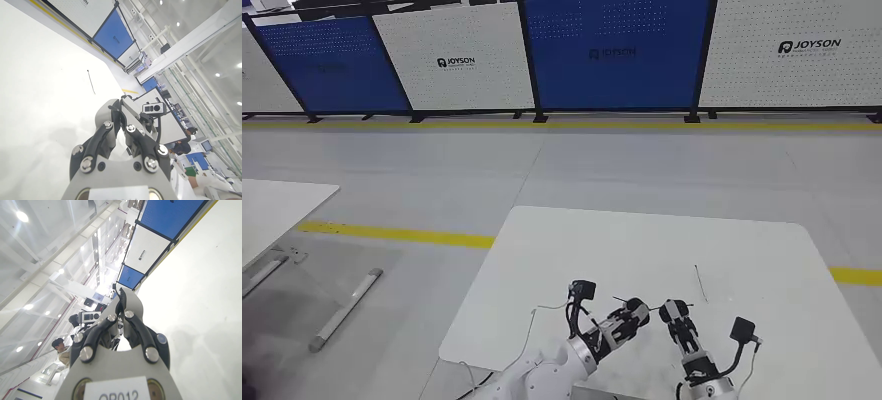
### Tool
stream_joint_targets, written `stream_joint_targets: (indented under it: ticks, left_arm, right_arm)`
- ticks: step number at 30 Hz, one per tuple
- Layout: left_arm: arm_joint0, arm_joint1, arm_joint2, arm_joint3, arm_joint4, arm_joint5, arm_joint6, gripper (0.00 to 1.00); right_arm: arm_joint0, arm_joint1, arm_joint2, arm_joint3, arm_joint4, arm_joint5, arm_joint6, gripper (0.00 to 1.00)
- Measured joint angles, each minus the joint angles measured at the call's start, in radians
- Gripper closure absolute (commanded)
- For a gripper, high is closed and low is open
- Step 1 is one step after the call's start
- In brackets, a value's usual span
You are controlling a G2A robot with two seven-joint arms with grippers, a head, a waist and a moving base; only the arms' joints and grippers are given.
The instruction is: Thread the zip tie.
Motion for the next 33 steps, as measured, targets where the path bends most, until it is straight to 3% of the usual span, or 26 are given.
stream_joint_targets:
  ticks: [10, 11, 13, 19, 22, 29, 33]
  left_arm:
    - [-0.004, -0.001, 0.006, -0.002, -0.017, -0.016, -0.015, 1.0]
    - [-0.005, -0.001, 0.006, 0.002, -0.015, -0.011, -0.011, 1.0]
    - [-0.008, -0.003, 0.008, 0.009, -0.012, 0.003, 0.0, 1.0]
    - [-0.023, -0.01, 0.017, 0.028, -0.032, 0.063, 0.007, 1.0]
    - [-0.03, -0.014, 0.02, 0.033, -0.041, 0.076, 0.016, 1.0]
    - [-0.033, -0.017, 0.02, 0.037, -0.05, 0.086, 0.037, 1.0]
    - [-0.032, -0.018, 0.019, 0.037, -0.051, 0.086, 0.039, 1.0]
  right_arm:
    - [0.008, 0.003, -0.008, 0.003, -0.036, 0.035, 0.02, 1.0]
    - [0.008, 0.003, -0.008, 0.002, -0.036, 0.037, 0.018, 0.88]
    - [0.005, 0.004, -0.004, 0.0, -0.033, 0.04, 0.013, 0.8]
    - [-0.006, 0.006, 0.002, -0.002, -0.056, 0.029, -0.007, 0.71]
    - [-0.011, 0.007, 0.003, 0.0, -0.061, 0.017, -0.012, 0.73]
    - [-0.019, 0.008, 0.002, 0.003, -0.083, 0.009, -0.043, 0.91]
    - [-0.023, 0.008, -0.001, 0.002, -0.103, 0.008, -0.059, 0.9]
